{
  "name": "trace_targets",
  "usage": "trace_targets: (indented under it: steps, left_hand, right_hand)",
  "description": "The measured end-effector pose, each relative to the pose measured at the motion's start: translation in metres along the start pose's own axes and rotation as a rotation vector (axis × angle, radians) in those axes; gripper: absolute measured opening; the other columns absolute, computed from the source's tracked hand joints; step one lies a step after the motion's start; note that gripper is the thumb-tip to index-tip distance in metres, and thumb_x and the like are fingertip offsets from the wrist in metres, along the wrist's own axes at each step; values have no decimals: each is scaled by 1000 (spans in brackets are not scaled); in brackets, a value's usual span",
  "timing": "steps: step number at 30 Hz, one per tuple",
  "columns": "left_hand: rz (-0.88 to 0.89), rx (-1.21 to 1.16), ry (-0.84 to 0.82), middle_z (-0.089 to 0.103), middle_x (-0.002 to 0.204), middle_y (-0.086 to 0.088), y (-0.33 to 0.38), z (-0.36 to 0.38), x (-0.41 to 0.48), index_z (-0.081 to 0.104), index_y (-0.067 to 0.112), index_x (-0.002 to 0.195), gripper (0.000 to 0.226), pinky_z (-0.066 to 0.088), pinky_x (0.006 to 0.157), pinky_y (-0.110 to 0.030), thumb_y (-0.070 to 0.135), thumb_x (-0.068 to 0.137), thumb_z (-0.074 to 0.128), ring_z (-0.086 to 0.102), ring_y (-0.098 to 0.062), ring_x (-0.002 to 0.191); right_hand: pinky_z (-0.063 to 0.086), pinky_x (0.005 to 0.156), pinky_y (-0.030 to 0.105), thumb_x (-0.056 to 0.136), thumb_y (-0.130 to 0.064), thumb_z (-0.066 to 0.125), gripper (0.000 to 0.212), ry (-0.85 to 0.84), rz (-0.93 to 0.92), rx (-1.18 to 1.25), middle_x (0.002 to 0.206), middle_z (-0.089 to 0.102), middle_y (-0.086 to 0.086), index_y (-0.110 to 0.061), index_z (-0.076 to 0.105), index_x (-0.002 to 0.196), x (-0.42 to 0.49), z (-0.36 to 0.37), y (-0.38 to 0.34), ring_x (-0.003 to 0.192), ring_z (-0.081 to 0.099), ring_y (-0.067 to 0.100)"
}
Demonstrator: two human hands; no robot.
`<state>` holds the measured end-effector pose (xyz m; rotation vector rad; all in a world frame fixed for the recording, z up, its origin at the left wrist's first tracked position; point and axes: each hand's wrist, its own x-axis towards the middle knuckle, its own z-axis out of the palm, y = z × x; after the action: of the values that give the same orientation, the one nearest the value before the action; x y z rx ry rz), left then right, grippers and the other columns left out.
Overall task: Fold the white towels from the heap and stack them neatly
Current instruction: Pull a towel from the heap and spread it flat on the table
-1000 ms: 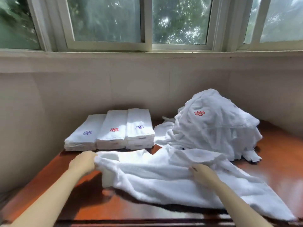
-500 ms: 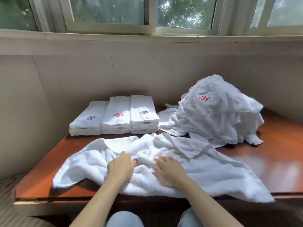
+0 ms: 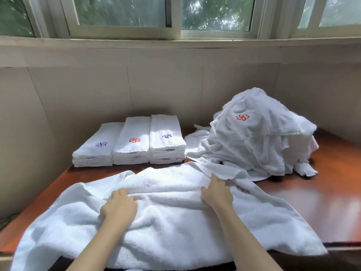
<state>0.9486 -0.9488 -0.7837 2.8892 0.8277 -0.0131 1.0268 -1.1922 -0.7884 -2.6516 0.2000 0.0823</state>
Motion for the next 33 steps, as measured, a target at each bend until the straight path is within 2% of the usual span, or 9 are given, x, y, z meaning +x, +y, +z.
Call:
trace_targets:
  steps: [6, 11, 16, 21, 24, 26, 28, 30, 33]
  left_hand:
    - [-47, -3, 262, 49, 132, 0, -10, 18, 4, 42, 22, 132, 48, 37, 96, -37, 50, 93, 39, 47, -24, 120]
    - [46, -132, 247, 34, 148, -3, -18, 24, 22, 12, 17, 151, 72, 29, 107, -35, 54, 94, 37, 31, -22, 136]
    - [9, -188, 232, 56, 128, -4, -36, 2, 43, 17, 27, 149, 54, 42, 86, -37, 40, 100, 35, 52, -31, 117]
    - [-104, -157, 49, 61, 111, 4, -68, -11, 66, 49, 25, 116, 39, 40, 74, -30, 54, 91, 47, 55, -24, 106]
    - [-80, -163, -1, 63, 105, 2, -76, -15, 81, 46, 20, 96, 16, 39, 67, -29, 35, 91, 47, 55, -20, 92]
    - [-100, -132, 14, 64, 107, -6, -80, -17, 89, 46, 15, 107, 17, 41, 67, -30, 22, 92, 43, 53, -22, 86]
    - [-206, -305, 94, 68, 92, -11, -86, -14, 100, 40, 6, 120, 29, 42, 63, -30, 10, 92, 35, 58, -23, 73]
    - [-341, -740, 234, 67, 77, -16, -97, -12, 110, 34, 2, 112, 19, 47, 58, -31, 5, 95, 27, 60, -22, 56]
    - [-535, -1128, 375, 59, 98, -18, -127, -17, 136, 31, -1, 117, 21, 53, 86, -49, 6, 98, 29, 64, -34, 88]
  right_hand:
    - [44, 86, 36, 98, -30, 42, 52, -28, 38, -112, 143, 32, 12, -15, 26, 144, 2, -1, -11, 124, 47, 31]
    - [40, 91, 33, 95, -26, 41, 32, 40, -347, -141, 124, 54, 7, -16, 52, 124, -3, 23, -47, 115, 47, 30]
    - [42, 91, 33, 97, -28, 38, 31, -9, -574, -124, 120, 55, 4, -20, 58, 120, -3, 50, -79, 112, 47, 25]
    - [41, 72, 35, 95, -16, 39, 25, 90, -480, -46, 107, 61, 9, -14, 47, 118, 3, 57, -90, 102, 53, 30]
    - [35, 63, 33, 90, -8, 40, 27, 91, -417, -76, 99, 63, 11, -11, 37, 117, 20, 54, -93, 91, 59, 32]
    - [36, 63, 32, 90, -10, 41, 24, 66, -389, -124, 102, 63, 9, -11, 37, 114, 36, 52, -93, 93, 60, 31]
    - [37, 64, 31, 92, -15, 42, 12, 31, -364, -168, 105, 63, 8, -13, 41, 103, 51, 49, -96, 98, 59, 29]
    - [38, 65, 31, 93, -18, 42, 5, 18, -343, -199, 107, 62, 8, -15, 41, 97, 62, 48, -98, 102, 58, 29]
    - [37, 69, 33, 94, -18, 39, 4, 25, -328, -203, 111, 62, 12, -14, 38, 95, 73, 48, -99, 103, 58, 32]
